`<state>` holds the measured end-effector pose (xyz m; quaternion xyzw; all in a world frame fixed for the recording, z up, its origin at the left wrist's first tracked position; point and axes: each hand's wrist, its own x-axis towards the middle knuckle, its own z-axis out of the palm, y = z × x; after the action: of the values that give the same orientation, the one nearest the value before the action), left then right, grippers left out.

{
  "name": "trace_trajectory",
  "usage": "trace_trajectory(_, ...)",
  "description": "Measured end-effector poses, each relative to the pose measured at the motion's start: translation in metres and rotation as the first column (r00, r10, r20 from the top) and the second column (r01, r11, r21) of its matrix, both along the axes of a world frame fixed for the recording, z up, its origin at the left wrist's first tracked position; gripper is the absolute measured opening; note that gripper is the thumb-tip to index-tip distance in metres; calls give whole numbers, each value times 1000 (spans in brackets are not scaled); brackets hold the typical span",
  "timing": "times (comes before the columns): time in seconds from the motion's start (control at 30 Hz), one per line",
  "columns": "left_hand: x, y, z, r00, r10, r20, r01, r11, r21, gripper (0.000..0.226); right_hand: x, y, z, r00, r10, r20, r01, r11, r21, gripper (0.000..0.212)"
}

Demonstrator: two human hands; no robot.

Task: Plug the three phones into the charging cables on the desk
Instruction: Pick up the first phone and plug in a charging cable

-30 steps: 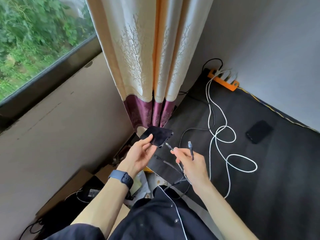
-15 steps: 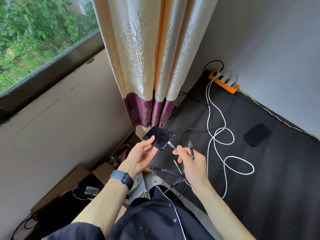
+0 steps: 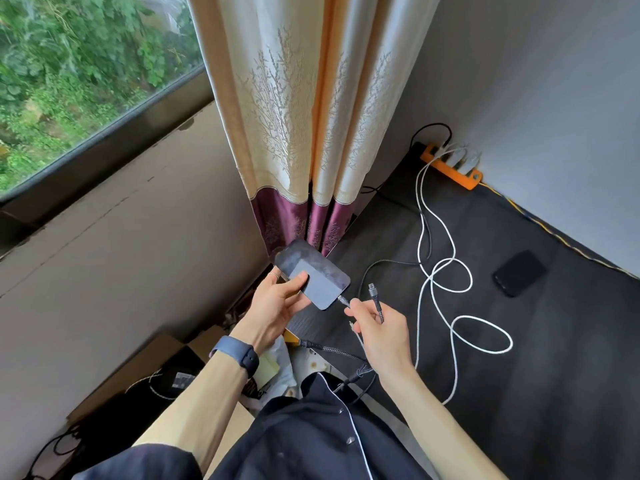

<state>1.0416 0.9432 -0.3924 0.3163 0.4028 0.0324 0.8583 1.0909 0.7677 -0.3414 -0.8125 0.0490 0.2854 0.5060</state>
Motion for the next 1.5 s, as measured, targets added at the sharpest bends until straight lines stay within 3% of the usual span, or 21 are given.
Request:
trace_trajectory(0.17, -2, 22, 13, 998, -67, -3, 67, 992, 107, 49, -14, 14, -7, 998, 63, 20, -63, 998, 23, 20)
trace_trajectory(0.27, -1, 50, 36, 974, -228, -6, 220, 931, 291, 55, -15, 20, -22, 949, 309, -69, -310, 951, -1, 23)
trace_trajectory(0.37, 2, 77, 68, 879, -441, -178, 464, 713, 526, 65, -6, 13, -40, 709, 661, -246, -676, 736, 32, 39)
trace_trajectory(0.43, 6, 92, 84, 815, -499, -293, 561, 556, 614, 70, 4, 0, -54, 613, 723, -319, -769, 638, -30, 56)
trace_trajectory(0.53, 12, 105, 99, 718, -528, -453, 664, 325, 673, 68, 13, -28, -92, 735, 623, -267, -677, 658, -330, 54)
trace_trajectory(0.6, 17, 99, 101, 622, -515, -590, 733, 120, 669, 65, 11, -45, -113, 795, 578, -186, -569, 602, -560, 42)
trace_trajectory(0.67, 23, 85, 93, 523, -508, -685, 776, -49, 629, 64, 3, -62, -128, 819, 556, -140, -493, 558, -668, 35)
trace_trajectory(0.7, 26, 76, 80, 487, -514, -706, 790, -87, 608, 63, -2, -70, -133, 813, 565, -142, -490, 531, -691, 34)
trace_trajectory(0.73, 28, 70, 63, 452, -534, -714, 811, -88, 579, 61, -7, -76, -138, 795, 589, -148, -501, 497, -709, 35)
trace_trajectory(0.8, 30, 56, 24, 416, -581, -700, 859, -1, 512, 54, -16, -88, -148, 756, 638, -146, -514, 440, -737, 34)
trace_trajectory(0.87, 28, 46, -22, 448, -624, -640, 871, 141, 471, 54, -22, -95, -155, 736, 667, -116, -485, 399, -778, 27)
trace_trajectory(0.93, 29, 34, -66, 489, -670, -559, 863, 276, 423, 67, -25, -99, -160, 724, 683, -96, -435, 343, -832, 21)
trace_trajectory(1.0, 32, 17, -76, 499, -699, -513, 861, 334, 384, 70, -25, -106, -161, 745, 657, -116, -385, 282, -879, 24)
trace_trajectory(1.17, 39, 0, -101, 498, -667, -554, 864, 331, 379, 65, -21, -135, -153, 890, 445, -104, -254, 292, -922, 35)
trace_trajectory(1.3, 47, -14, -131, 525, -601, -602, 850, 337, 405, 70, -17, -173, -153, 942, 311, -130, -225, 291, -930, 35)
trace_trajectory(1.5, 45, -36, -126, 568, -471, -675, 822, 284, 494, 61, -18, -206, -163, 960, 246, -133, -241, 487, -839, 21)
